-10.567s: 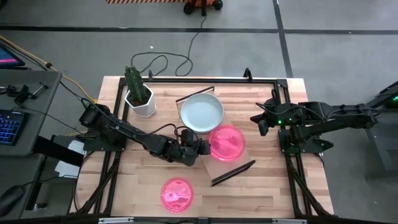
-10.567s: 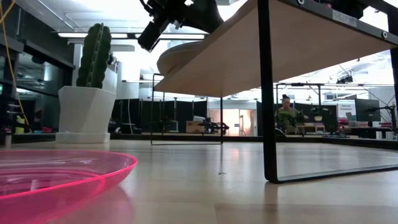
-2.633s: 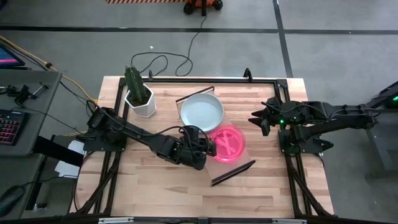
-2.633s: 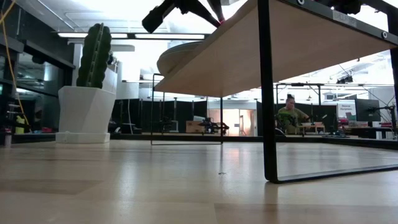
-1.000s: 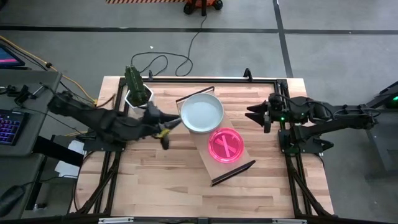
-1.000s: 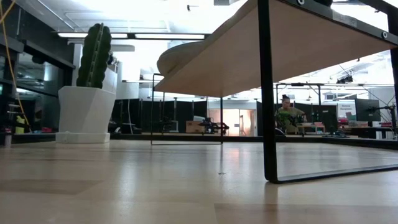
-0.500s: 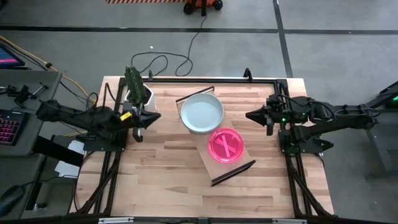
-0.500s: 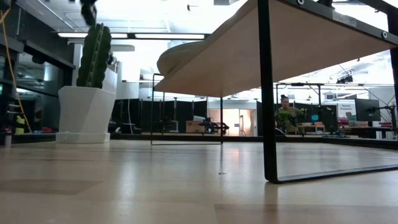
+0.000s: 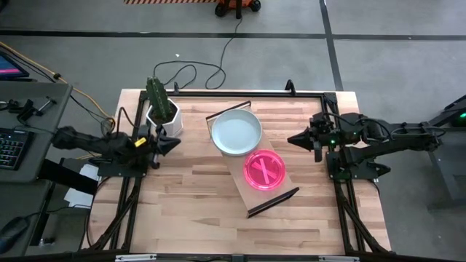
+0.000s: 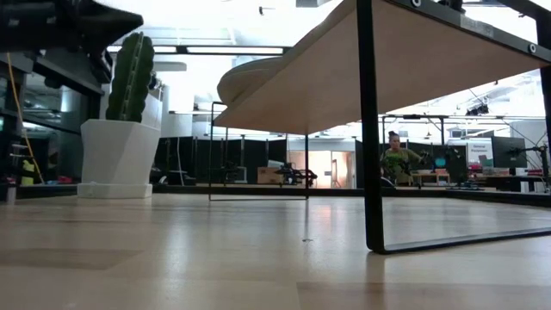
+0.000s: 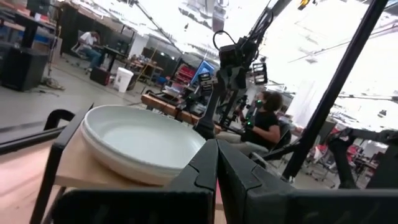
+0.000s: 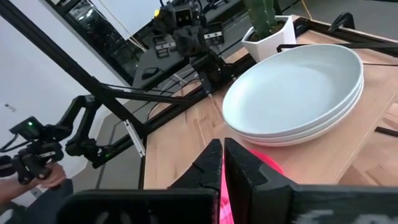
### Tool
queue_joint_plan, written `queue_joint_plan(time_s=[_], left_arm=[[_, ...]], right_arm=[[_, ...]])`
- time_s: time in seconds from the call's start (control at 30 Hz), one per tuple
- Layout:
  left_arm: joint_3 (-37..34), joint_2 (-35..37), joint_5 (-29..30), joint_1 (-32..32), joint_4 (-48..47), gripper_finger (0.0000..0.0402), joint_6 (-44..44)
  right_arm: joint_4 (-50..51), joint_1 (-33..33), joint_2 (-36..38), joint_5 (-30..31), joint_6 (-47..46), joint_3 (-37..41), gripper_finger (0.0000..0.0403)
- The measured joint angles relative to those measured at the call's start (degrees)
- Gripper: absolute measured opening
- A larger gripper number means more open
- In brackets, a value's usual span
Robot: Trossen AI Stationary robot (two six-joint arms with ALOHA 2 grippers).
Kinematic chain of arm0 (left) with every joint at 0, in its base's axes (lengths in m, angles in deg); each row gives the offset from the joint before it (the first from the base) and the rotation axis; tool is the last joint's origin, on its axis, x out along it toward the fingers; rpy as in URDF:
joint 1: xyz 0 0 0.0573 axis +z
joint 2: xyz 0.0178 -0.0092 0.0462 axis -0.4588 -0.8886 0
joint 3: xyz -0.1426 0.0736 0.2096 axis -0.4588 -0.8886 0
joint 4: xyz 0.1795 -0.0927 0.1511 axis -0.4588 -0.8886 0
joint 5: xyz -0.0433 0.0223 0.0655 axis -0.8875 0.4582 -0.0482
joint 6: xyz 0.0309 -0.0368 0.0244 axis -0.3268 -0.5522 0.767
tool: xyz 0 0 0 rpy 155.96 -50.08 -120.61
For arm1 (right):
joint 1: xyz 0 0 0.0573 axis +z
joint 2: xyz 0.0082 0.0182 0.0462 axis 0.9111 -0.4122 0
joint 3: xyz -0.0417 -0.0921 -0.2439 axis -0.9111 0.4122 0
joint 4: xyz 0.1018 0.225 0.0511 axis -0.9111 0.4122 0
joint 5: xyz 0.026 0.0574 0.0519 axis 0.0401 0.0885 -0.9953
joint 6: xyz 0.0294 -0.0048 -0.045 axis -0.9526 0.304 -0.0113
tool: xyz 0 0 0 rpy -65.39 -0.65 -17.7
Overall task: Place and stack plates onto a shelf
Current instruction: Return to Home Position
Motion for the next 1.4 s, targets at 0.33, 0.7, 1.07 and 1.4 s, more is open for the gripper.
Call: queue_joint_plan(time_s=[0.33, 0.7, 1.07, 1.4], left_arm=[[-5.1, 7.1, -0.3, 2.2, -4.1, 0.0, 1.2], [-5.0, 9.4, -5.8, 5.4, -4.8, 0.0, 0.3], [-5.0, 9.3, -5.7, 5.4, -4.9, 0.0, 0.3], [-5.0, 9.3, -5.7, 5.4, -4.9, 0.0, 0.3]], right_arm=[[2.7, 0.0, 1.3, -1.9, -2.6, 0.0, 0.0], [10.7, 0.0, 7.2, -4.2, 1.0, 0.0, 0.0], [-3.8, 0.0, 25.4, -6.2, 6.8, 19.1, 0.0], [-11.6, -3.9, 38.9, -7.4, 15.4, 30.9, 0.0]])
